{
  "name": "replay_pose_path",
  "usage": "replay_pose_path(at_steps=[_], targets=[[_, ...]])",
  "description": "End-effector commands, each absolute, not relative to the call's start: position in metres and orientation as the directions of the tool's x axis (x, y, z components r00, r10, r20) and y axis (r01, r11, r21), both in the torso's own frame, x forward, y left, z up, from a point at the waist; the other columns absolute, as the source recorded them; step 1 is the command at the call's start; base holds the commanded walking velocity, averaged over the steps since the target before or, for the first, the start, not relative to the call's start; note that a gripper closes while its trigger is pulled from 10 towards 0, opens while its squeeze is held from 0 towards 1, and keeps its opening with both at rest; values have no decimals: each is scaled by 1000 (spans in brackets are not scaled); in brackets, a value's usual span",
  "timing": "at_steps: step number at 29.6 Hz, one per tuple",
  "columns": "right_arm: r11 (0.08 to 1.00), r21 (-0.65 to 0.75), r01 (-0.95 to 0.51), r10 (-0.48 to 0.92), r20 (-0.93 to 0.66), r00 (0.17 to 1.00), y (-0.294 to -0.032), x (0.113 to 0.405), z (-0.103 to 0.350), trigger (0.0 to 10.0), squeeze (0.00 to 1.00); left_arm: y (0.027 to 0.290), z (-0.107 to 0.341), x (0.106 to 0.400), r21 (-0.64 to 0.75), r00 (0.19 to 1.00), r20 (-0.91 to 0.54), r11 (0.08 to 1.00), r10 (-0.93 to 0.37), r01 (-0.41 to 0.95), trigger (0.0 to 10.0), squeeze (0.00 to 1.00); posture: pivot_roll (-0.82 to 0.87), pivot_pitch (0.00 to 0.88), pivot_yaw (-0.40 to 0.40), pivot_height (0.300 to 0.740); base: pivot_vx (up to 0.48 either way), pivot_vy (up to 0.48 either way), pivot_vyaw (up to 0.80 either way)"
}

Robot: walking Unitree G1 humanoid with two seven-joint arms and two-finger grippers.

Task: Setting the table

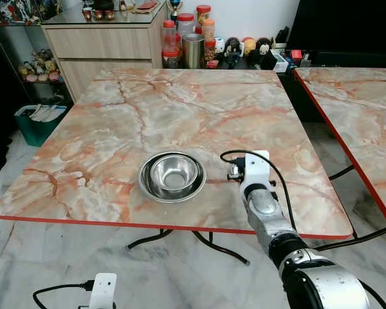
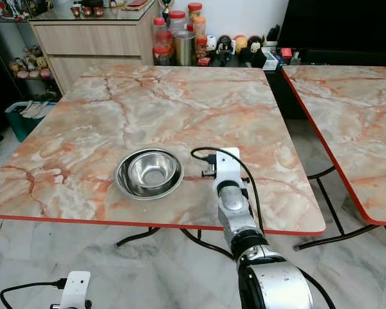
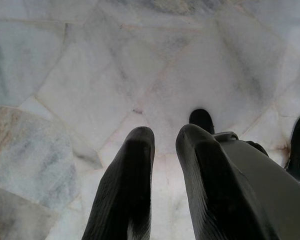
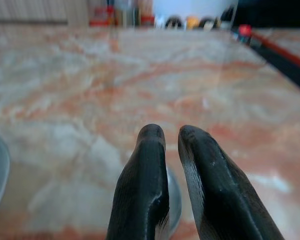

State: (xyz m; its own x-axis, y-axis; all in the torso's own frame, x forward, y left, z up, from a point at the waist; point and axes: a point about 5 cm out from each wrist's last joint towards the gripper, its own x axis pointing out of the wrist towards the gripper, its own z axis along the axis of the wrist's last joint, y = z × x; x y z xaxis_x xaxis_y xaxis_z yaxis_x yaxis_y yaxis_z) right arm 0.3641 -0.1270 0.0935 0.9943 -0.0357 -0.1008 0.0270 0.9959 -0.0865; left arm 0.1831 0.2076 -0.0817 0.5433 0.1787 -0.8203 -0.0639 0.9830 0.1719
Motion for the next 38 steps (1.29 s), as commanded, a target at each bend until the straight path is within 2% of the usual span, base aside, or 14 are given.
replay_pose_path(at_steps=[1, 8, 24, 38], targets=[[996, -66, 54, -56, -16, 998, -132, 364, 102, 10000, 0, 208, -81, 185, 173, 548, -816, 982, 183, -71, 10000, 0, -23, 0, -9, 740, 0, 0, 0], [997, -58, 51, -49, 42, 998, -131, 362, 107, 10000, 0, 207, -81, 184, 195, 544, -820, 980, 179, -29, 10000, 0, -35, 0, -1, 740, 0, 0, 0], [999, -53, -9, 10, 21, 1000, -113, 355, 99, 10000, 0, 208, -84, 179, 211, 529, -827, 977, 190, -21, 10000, 0, -41, 0, -12, 740, 0, -384, 0], [999, -53, -9, 10, 10, 1000, -114, 352, 95, 10000, 0, 206, -82, 183, 203, 536, -822, 978, 194, -42, 10000, 0, -37, 0, -28, 740, 0, -408, 0]])
